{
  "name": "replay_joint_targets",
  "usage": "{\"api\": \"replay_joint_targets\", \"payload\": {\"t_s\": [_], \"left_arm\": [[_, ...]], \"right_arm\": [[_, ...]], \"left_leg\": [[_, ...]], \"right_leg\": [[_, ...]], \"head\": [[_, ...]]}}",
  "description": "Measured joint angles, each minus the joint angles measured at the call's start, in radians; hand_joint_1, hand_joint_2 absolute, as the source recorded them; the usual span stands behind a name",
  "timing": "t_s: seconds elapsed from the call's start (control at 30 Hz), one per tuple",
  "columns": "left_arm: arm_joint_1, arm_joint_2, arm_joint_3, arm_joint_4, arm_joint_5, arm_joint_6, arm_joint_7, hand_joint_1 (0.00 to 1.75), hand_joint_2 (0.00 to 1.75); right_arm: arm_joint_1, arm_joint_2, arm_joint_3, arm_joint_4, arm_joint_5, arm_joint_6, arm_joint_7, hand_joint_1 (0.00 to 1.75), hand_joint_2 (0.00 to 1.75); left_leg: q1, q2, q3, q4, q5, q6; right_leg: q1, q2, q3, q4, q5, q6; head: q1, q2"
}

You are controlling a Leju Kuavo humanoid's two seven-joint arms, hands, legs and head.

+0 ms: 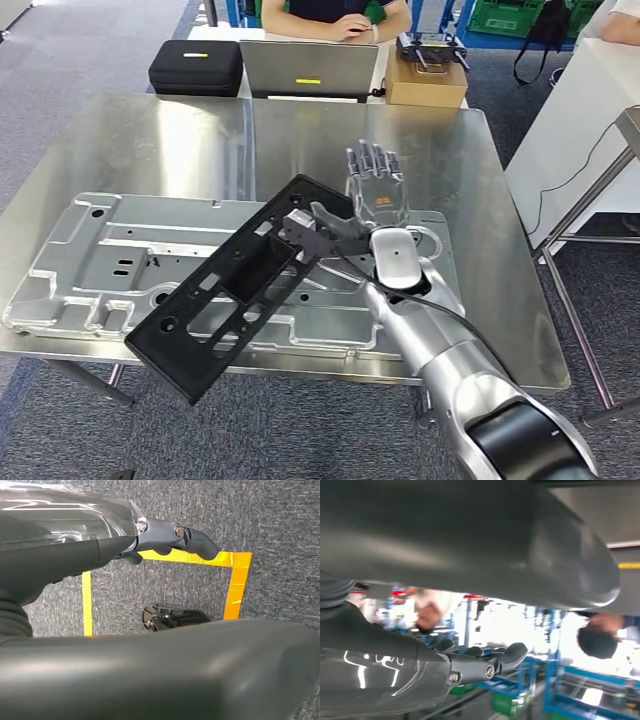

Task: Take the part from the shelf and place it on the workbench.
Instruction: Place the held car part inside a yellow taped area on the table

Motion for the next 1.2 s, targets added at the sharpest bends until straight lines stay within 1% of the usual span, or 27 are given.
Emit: {"api": "replay_joint_targets", "payload": {"t_s": [0.17,0.33,0.43,0.53,0.6,0.63,0.7,0.8,0.9,1.0,1.07,1.13,1.2], "left_arm": [[0.001,0.0,-0.003,0.0,0.0,0.002,0.006,0.0,0.0],[0.001,0.0,-0.003,0.0,0.0,0.003,0.011,0.0,0.0],[0.002,0.0,-0.003,0.0,0.002,0.002,0.011,0.0,0.0],[0.002,0.0,-0.003,0.0,0.005,0.001,0.008,0.0,0.0],[0.003,0.0,-0.003,0.0,0.011,-0.003,0.008,0.0,0.0],[0.003,0.0,-0.002,0.0,0.015,-0.005,0.008,0.0,0.0],[0.004,0.0,-0.001,0.0,0.023,-0.014,0.007,0.0,0.0],[0.006,0.002,0.001,0.0,0.036,-0.027,0.001,0.0,0.0],[0.007,0.004,0.004,0.0,0.045,-0.037,-0.008,0.0,0.0],[0.009,0.006,0.011,0.0,0.053,-0.039,-0.012,0.0,0.0],[0.01,0.007,0.018,0.0,0.057,-0.039,-0.011,0.0,0.0],[0.011,0.009,0.025,0.0,0.061,-0.039,-0.008,0.0,0.0],[0.011,0.012,0.029,0.0,0.065,-0.039,-0.006,0.0,0.0]], "right_arm": [[-0.037,-0.024,-0.046,0.048,0.005,-0.017,0.02,0.0,0.0],[-0.035,-0.057,-0.111,0.041,0.005,-0.031,0.003,0.0,0.0],[-0.018,-0.07,-0.168,-0.008,0.002,-0.046,-0.042,0.0,0.0],[0.016,-0.074,-0.228,-0.096,-0.051,-0.067,-0.121,0.0,0.0],[0.054,-0.074,-0.264,-0.175,-0.169,-0.073,-0.211,0.0,0.0],[0.077,-0.074,-0.28,-0.218,-0.259,-0.068,-0.268,0.0,0.0],[0.128,-0.073,-0.309,-0.313,-0.485,-0.044,-0.395,0.0,0.0],[0.208,-0.073,-0.342,-0.456,-0.81,0.021,-0.559,0.0,0.0],[0.293,-0.076,-0.361,-0.59,-1.094,0.119,-0.692,0.0,0.0],[0.384,-0.083,-0.368,-0.722,-1.326,0.242,-0.791,0.0,0.0],[0.447,-0.089,-0.369,-0.806,-1.453,0.337,-0.843,0.0,0.0],[0.501,-0.092,-0.369,-0.875,-1.536,0.416,-0.878,0.0,0.0],[0.544,-0.094,-0.368,-0.928,-1.575,0.466,-0.9,0.0,0.0]], "left_leg": [[0.0,0.0,0.0,0.0,0.0,0.0],[0.0,0.0,0.0,0.0,0.0,0.0],[0.0,0.0,0.0,0.0,0.0,0.0],[0.0,0.0,0.0,0.0,0.0,0.0],[0.0,0.0,0.0,0.0,0.0,0.0],[0.0,0.0,0.0,0.0,0.0,0.0],[0.0,0.0,0.0,0.0,0.0,0.0],[0.0,0.0,0.0,0.0,0.0,0.0],[0.0,0.0,0.0,0.0,-0.001,0.0],[0.0,0.0,0.0,0.0,-0.001,0.0],[0.0,0.0,0.0,0.0,-0.001,0.0],[0.0,0.0,0.0,0.0,-0.001,0.0],[-0.003,-0.001,0.0,0.003,-0.003,0.003]], "right_leg": [[0.0,0.0,0.0,0.0,0.0,0.0],[0.0,0.0,0.0,0.0,0.0,0.0],[0.0,0.0,0.0,0.0,0.0,0.0],[0.0,-0.001,0.0,0.0,0.0,0.0],[0.0,-0.001,0.0,0.0,0.0,0.0],[0.0,-0.001,0.0,0.0,0.0,0.0],[0.0,-0.001,0.0,0.0,0.0,0.0],[0.0,-0.001,0.0,0.0,0.0,0.0],[0.0,-0.001,0.0,-0.001,0.0,0.0],[0.0,-0.001,0.0,-0.001,0.0,0.0],[0.0,-0.001,0.0,-0.001,0.0,0.0],[0.0,-0.001,0.0,-0.001,0.0,0.0],[-0.003,-0.001,0.001,-0.003,0.0,0.002]], "head": [[0.0,0.0],[0.0,0.0],[0.0,0.0],[0.0,0.0],[0.0,0.0],[0.0,0.0],[0.0,0.0],[0.0,0.0],[0.0,0.0],[0.0,0.0],[0.0,0.0],[0.0,0.0],[0.0,0.0]]}}
